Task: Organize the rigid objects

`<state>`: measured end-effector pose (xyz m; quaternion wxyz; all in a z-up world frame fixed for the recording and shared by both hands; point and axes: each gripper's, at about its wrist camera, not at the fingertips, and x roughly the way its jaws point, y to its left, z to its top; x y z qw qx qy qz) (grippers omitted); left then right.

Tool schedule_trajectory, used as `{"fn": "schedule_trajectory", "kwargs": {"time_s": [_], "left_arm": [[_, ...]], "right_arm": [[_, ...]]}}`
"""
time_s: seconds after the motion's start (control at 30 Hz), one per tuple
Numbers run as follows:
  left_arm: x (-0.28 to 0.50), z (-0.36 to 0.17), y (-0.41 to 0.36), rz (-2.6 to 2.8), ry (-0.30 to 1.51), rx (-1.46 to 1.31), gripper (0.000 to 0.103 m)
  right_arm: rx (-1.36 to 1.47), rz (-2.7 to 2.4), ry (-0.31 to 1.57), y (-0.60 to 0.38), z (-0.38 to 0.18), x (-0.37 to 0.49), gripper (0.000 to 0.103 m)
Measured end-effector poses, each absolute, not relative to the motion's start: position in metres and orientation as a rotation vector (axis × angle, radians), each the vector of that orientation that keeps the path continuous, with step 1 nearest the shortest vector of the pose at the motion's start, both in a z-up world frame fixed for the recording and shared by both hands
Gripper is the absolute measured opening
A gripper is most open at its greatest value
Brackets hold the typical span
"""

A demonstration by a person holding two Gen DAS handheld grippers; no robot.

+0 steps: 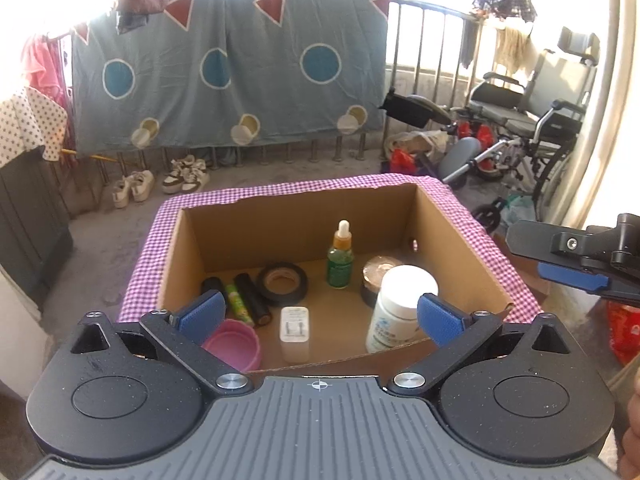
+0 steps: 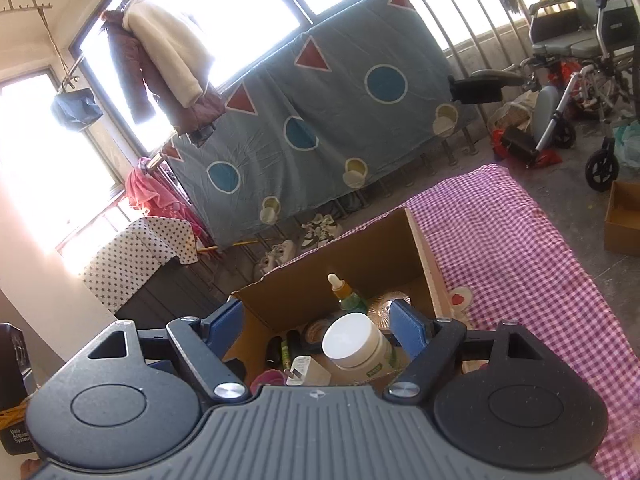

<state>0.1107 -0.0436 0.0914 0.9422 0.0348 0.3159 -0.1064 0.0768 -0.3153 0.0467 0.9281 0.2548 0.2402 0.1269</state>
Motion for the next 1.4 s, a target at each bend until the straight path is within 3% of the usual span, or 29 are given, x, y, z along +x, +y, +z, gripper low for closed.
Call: {"fn": "schedule_trajectory", "kwargs": {"time_s": [0.07, 0.27, 0.77, 1.4], "left_arm": [[0.107, 0.093, -0.043, -0.167, 0.634, 0.101, 0.103], [0.105, 0.090, -0.034, -0.155, 0.642, 0.113, 0.103], [0.113, 0.081, -0.005, -0.033, 0.668, 0.022, 0.103], [0.116, 0.067, -0.003, -0.039, 0.755, 0.052, 0.103]], "right_arm": [[0.491, 0.240, 0.492, -0.311, 0.048, 0.074, 0.093], [0.364, 0.212, 0.485, -0.292, 0.058, 0.065, 0.103], [0.106, 0.073, 0.601, -0.251, 0.043, 0.089, 0.103], [0.058, 0.080, 0.667, -0.235, 0.030, 0.100, 0.103]]}}
